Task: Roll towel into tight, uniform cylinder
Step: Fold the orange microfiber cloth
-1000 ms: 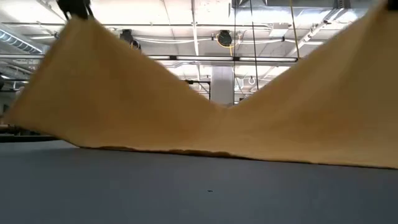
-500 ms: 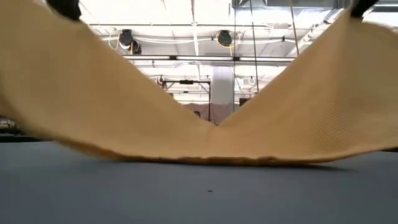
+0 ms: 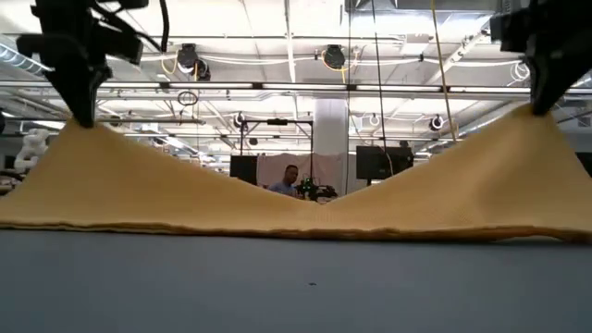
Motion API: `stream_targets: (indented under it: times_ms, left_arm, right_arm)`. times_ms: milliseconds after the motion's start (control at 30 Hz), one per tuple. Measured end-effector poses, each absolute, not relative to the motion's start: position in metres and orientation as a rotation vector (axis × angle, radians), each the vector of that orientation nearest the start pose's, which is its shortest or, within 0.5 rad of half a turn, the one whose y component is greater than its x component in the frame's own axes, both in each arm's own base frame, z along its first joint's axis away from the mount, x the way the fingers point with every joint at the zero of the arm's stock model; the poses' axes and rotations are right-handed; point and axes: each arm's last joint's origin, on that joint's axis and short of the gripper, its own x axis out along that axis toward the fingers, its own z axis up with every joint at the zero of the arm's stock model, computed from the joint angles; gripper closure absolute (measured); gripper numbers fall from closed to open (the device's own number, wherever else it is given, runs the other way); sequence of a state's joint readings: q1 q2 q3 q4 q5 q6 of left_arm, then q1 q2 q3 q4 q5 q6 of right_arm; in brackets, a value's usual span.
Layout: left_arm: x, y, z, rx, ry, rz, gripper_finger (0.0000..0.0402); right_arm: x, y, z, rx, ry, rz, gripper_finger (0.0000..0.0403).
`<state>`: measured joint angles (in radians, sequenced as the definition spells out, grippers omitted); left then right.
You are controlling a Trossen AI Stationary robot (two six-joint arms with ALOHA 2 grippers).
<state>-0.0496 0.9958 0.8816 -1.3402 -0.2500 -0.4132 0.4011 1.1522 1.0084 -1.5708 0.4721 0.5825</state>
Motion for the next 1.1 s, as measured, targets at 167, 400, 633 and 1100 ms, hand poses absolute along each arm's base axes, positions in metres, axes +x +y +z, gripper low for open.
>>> stream_targets:
  times_ms: [167, 400, 633, 1100]
  left_arm:
    - [0.142, 0.001, 0.251, -0.101, 1.417, 0.479, 0.0394]
    - [0.143, 0.002, 0.251, -0.075, 1.392, 0.537, 0.0394]
    - [0.135, -0.007, 0.255, -0.107, 1.41, 0.427, 0.0393]
    - [0.132, -0.043, 0.253, -0.138, 1.343, 0.421, 0.0393]
  right_arm:
    - [0.138, 0.042, 0.257, -0.263, 1.494, -0.547, 0.0402]
    - [0.136, 0.042, 0.244, -0.212, 1.478, -0.625, 0.0402]
    - [0.133, 0.044, 0.245, -0.237, 1.497, -0.616, 0.0402]
    - [0.14, 0.06, 0.235, -0.102, 1.498, -0.661, 0.0402]
